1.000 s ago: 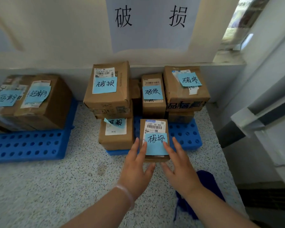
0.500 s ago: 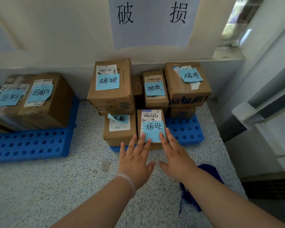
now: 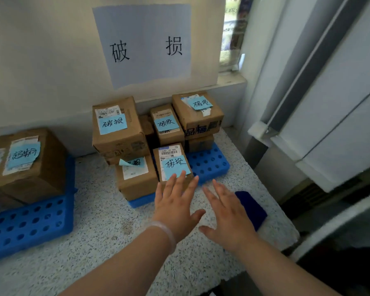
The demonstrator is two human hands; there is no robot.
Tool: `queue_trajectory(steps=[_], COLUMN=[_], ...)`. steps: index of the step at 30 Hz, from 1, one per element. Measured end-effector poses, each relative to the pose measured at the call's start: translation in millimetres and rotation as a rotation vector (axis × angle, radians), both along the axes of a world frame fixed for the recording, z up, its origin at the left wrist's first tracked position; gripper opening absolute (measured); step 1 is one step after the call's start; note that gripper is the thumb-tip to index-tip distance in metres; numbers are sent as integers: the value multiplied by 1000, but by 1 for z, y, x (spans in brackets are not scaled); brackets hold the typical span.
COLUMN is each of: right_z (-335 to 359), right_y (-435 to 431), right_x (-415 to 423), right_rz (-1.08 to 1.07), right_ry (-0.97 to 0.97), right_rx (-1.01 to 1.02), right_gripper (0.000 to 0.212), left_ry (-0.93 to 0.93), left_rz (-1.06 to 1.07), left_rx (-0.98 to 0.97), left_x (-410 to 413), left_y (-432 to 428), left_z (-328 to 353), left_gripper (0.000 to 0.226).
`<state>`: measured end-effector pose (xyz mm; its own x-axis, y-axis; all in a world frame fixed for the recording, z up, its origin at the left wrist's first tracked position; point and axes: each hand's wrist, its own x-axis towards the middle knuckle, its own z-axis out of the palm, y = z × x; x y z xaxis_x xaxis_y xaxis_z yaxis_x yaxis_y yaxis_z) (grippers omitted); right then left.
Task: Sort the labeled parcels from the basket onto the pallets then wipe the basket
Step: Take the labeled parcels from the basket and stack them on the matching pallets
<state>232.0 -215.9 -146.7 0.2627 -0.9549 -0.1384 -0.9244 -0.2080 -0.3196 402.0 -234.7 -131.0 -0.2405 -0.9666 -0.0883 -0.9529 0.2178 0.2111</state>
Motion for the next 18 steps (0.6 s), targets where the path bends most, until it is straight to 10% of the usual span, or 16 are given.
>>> queue_trajectory(steps=[18], right_z=[32], right_y=[207], right_x=[-125], right_rz=[-721], right_ry=[64], right_rx=[-156], right_gripper=[92], left_ry=[170], left_rz=[-737], left_rx=[-55], left_x=[-182], left_y=[106], left_z=[30], left_gripper=[81])
